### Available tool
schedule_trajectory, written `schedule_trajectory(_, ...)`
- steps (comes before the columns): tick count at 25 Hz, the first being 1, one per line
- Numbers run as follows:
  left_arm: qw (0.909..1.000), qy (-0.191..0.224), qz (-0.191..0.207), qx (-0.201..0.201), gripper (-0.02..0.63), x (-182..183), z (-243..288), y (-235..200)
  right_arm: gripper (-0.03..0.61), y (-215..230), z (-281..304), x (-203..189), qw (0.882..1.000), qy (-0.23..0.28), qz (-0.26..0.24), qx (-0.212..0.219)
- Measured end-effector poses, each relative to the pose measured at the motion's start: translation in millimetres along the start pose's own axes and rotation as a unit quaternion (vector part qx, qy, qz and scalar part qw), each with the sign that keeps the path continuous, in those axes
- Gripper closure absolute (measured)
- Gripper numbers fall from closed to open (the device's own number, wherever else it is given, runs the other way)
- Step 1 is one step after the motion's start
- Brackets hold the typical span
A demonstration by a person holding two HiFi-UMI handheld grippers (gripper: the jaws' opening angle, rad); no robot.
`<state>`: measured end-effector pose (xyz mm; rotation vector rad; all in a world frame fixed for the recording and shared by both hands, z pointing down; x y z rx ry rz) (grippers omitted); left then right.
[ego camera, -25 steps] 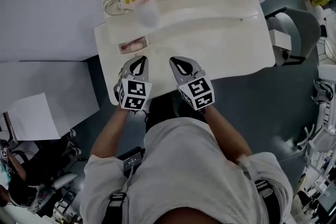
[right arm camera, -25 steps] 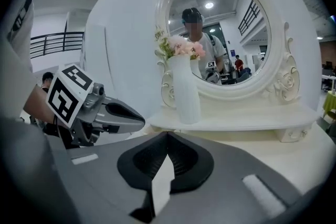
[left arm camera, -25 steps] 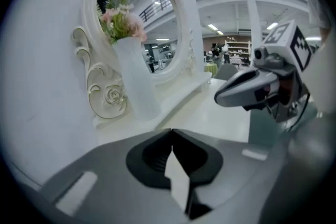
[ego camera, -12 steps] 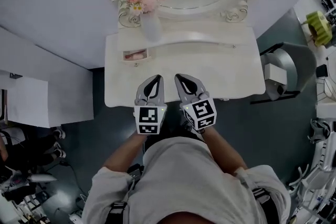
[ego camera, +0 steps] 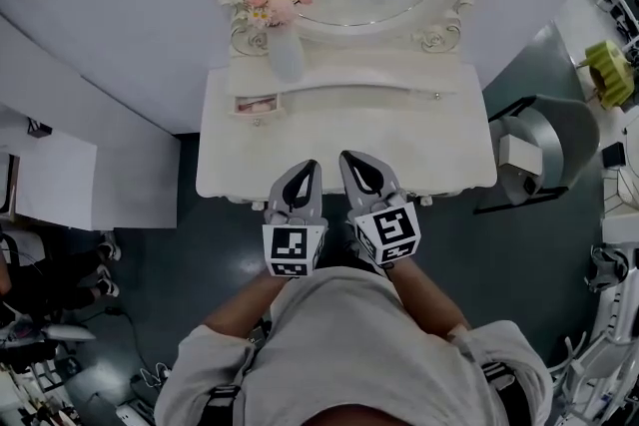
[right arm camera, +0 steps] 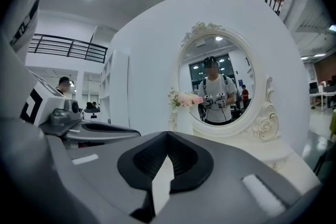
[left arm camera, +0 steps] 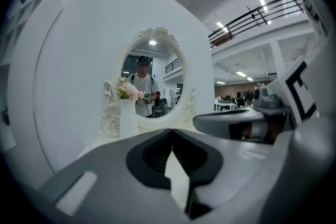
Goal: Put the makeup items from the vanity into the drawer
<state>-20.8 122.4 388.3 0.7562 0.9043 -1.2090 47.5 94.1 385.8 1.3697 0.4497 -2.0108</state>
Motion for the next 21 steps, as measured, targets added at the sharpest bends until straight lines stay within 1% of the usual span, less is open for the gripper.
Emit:
schedule_trajectory(5, 1.0000, -0.002, 0.005, 0.004, 0.611, 2.6, -0.3, 6.8, 0.580, 5.0, -13.6, 2.5, 1.000, 0.005, -0.001, -0.003)
schedule_trajectory(10, 1.0000, -0.004, 0.005, 0.000, 0.611, 0.9, -1.0, 14.3, 0.580, 6.7, -20.4, -1.8, 1.000, 0.002, 0.000, -0.006)
schedule_trajectory(14, 0.9999, -0.003, 0.015, -0.004, 0.611, 3.7, -2.6, 20.1, 0.580, 7.2, -24.6, -0.9, 1.000, 0.004, -0.002, -0.006)
schedule_trajectory(21, 0.9998, 0.002, 0.021, -0.004, 0.611, 8.3, 0.0, 16.1, 0.580, 8.4, -21.3, -1.5, 1.000, 0.006, 0.002, -0.006)
Point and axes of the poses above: the fingertips, and each gripper's own axes: z forward along the fingers, y to its right, x out of its top, the point moved 2 cm from there along -z, backward along the fingers, and after that the axes turned 15 degrees about -y, right-handed, at the moved point
